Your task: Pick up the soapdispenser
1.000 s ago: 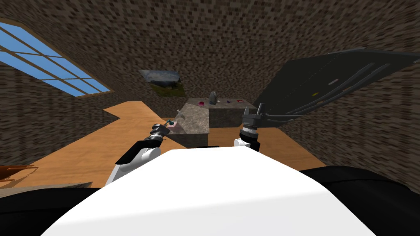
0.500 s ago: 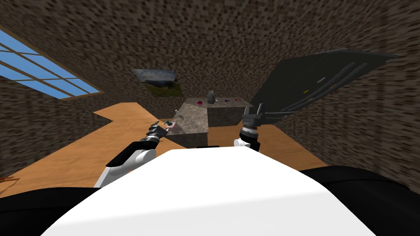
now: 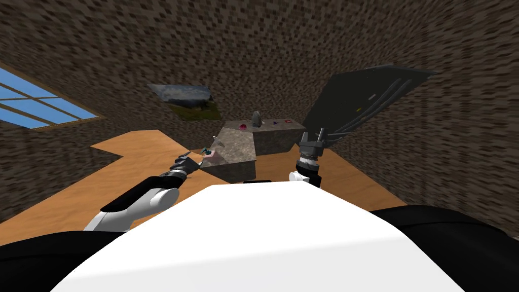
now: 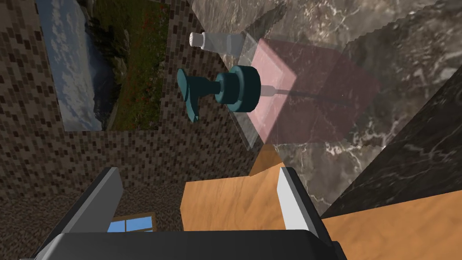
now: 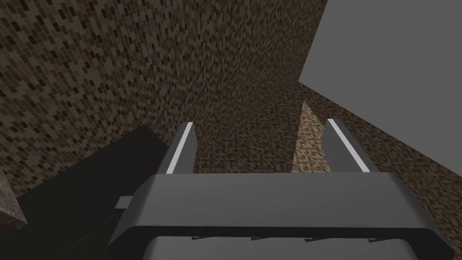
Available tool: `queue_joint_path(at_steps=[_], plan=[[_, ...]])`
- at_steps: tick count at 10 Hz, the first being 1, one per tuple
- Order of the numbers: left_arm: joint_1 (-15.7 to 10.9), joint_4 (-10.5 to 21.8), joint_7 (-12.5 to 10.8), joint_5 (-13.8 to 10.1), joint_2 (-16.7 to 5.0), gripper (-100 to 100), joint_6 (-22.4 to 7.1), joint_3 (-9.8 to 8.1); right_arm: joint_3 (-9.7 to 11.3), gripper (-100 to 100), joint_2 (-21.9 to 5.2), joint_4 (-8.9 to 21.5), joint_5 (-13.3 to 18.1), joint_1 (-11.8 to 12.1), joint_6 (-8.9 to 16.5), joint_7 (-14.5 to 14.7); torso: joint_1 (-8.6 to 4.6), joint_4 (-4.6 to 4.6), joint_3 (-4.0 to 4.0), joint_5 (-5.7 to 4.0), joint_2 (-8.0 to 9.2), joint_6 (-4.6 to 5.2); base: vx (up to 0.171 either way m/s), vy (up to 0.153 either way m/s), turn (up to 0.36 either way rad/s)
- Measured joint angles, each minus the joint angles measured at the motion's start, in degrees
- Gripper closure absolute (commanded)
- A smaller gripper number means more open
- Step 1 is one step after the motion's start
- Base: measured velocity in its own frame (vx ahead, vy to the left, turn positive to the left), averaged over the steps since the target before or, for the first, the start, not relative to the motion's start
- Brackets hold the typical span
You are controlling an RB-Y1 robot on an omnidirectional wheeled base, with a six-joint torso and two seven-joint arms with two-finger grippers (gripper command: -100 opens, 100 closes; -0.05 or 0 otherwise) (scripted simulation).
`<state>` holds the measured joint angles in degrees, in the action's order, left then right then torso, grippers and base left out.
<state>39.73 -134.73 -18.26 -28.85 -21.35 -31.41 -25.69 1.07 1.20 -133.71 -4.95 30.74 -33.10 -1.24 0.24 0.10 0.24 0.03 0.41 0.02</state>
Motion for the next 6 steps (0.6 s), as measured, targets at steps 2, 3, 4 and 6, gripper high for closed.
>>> queue_joint_path(at_steps=[2, 3, 4, 6], plan=[[2.1, -0.6, -1.2, -1.9, -3.2, -100, -2.2, -2.5, 0.0, 0, 0.0, 0.0, 0.0, 0.0, 0.0, 0.0, 0.04, 0.01, 0.02, 0.01, 0.03, -0.01, -0.127, 0.046, -0.188], [2.9, -0.9, -1.8, -2.9, -4.9, -100, -3.6, -3.87, 0.0, 0, 0.0, 0.0, 0.0, 0.0, 0.0, 0.0, 0.02, 0.02, 0.04, 0.01, 0.07, 0.01, -0.121, 0.043, -0.252], [3.8, -1.2, -2.5, -4.1, -6.8, -100, -5.0, -5.38, 0.0, 0, 0.0, 0.0, 0.0, 0.0, 0.0, 0.0, 0.04, 0.01, 0.03, 0.01, 0.04, 0.0, -0.13, 0.028, -0.253], [5.7, -1.2, -3.5, -6.2, -10.2, -100, -7.2, -7.78, 0.0, 0, 0.0, 0.0, 0.0, 0.0, 0.0, 0.0, 0.0, 0.01, 0.02, 0.01, 0.03, -0.01, -0.096, 0.029, -0.139]])
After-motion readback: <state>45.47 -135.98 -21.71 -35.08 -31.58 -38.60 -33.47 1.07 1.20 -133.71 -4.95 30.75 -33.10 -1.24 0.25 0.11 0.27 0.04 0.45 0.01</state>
